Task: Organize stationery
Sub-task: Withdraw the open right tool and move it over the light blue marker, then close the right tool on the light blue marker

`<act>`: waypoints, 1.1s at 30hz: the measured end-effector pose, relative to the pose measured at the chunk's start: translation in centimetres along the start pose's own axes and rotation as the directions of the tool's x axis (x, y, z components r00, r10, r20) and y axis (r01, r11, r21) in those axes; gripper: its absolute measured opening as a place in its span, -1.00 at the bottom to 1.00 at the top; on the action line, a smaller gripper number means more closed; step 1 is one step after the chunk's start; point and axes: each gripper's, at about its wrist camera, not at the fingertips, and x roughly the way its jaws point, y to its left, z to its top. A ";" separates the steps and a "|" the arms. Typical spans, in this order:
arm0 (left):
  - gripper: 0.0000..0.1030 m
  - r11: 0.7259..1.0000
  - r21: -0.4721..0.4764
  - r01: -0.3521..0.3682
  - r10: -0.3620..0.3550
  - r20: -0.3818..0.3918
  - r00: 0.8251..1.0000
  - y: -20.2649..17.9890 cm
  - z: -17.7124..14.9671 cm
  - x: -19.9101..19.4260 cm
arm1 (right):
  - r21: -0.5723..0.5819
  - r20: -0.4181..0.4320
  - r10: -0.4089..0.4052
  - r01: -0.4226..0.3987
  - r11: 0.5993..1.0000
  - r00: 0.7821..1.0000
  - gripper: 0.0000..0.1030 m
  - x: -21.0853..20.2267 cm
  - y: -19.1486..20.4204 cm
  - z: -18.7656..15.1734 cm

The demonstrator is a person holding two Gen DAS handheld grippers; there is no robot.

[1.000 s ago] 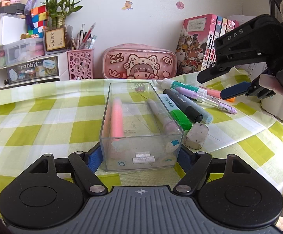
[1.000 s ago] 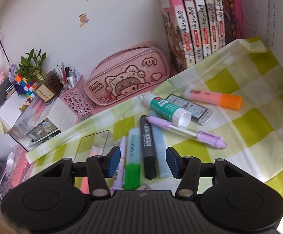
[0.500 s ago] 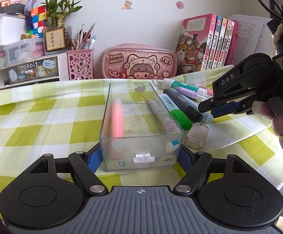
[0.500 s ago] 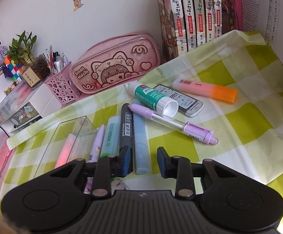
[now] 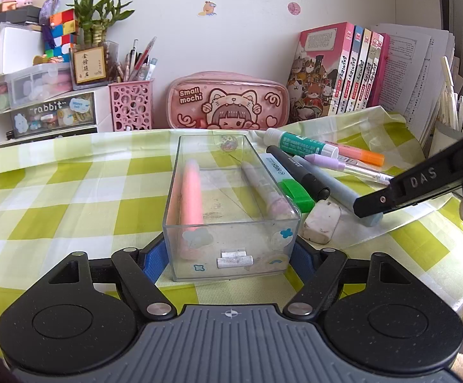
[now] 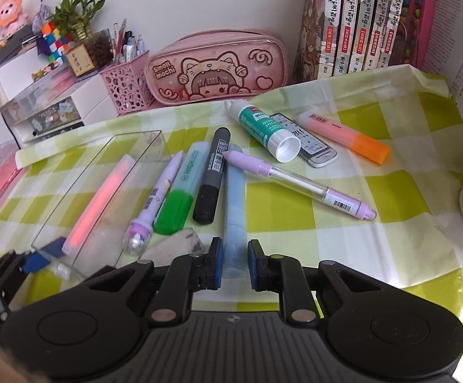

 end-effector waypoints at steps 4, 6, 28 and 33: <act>0.46 1.000 0.000 0.000 0.000 0.000 1.000 0.0 0.0 0.0 | -0.075 -0.040 0.004 -0.007 0.997 0.999 -0.59 -1.2 0.4 -0.8; 0.46 1.000 0.000 0.000 0.000 0.000 1.000 0.0 0.0 0.0 | -0.138 -0.066 0.008 -0.017 0.990 0.998 -0.57 -1.7 0.8 -1.2; 0.46 1.000 0.001 0.000 0.000 0.001 1.000 0.0 0.0 0.0 | 0.047 0.027 0.027 -0.028 0.998 0.999 -0.59 1.7 -0.3 1.4; 0.46 1.000 0.001 0.000 0.000 0.000 1.000 0.0 0.0 0.0 | 0.125 0.033 0.086 -0.090 0.988 0.996 -0.59 1.4 -1.3 1.5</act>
